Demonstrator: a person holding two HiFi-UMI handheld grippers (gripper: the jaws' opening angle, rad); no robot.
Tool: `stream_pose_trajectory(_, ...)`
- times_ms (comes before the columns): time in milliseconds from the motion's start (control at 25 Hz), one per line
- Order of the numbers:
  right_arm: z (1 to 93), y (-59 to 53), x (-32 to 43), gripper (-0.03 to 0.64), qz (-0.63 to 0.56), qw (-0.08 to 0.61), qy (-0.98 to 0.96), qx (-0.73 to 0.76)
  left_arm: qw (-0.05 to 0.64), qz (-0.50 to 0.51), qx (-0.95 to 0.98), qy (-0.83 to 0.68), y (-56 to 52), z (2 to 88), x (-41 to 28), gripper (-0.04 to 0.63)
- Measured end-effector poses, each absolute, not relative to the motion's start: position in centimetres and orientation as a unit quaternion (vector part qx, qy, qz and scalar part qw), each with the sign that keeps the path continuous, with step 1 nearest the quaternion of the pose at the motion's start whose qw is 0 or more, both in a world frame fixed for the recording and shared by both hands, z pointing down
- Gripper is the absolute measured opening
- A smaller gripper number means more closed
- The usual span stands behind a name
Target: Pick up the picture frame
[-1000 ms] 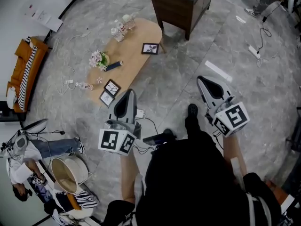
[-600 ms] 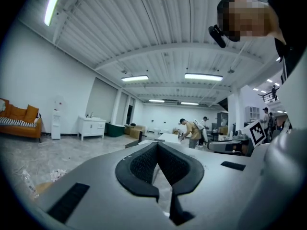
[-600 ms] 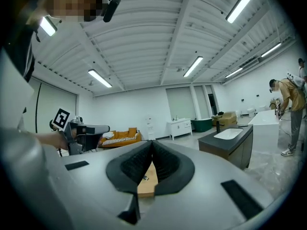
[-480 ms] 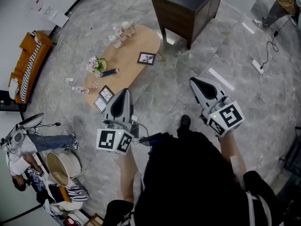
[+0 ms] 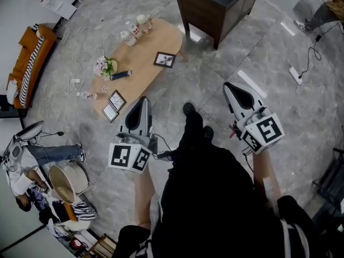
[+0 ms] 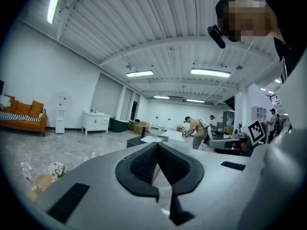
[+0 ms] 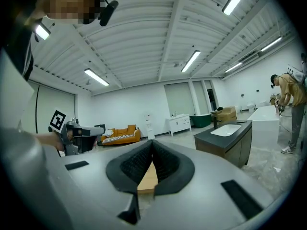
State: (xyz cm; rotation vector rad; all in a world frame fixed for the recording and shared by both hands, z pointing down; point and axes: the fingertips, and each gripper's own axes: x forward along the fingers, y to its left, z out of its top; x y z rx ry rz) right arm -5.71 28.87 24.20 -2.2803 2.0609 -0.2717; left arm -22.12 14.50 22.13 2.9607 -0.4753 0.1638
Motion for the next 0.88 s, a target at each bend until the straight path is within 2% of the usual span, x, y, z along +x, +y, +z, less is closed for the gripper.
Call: stream_pose_trajectory(880,19.8,10.5,7.0,0.012,-0.045,-0.004,0.690,-0.723,0.068,0.007,0.983,-0.169,-3.8,20.7,-8.2,0.014)
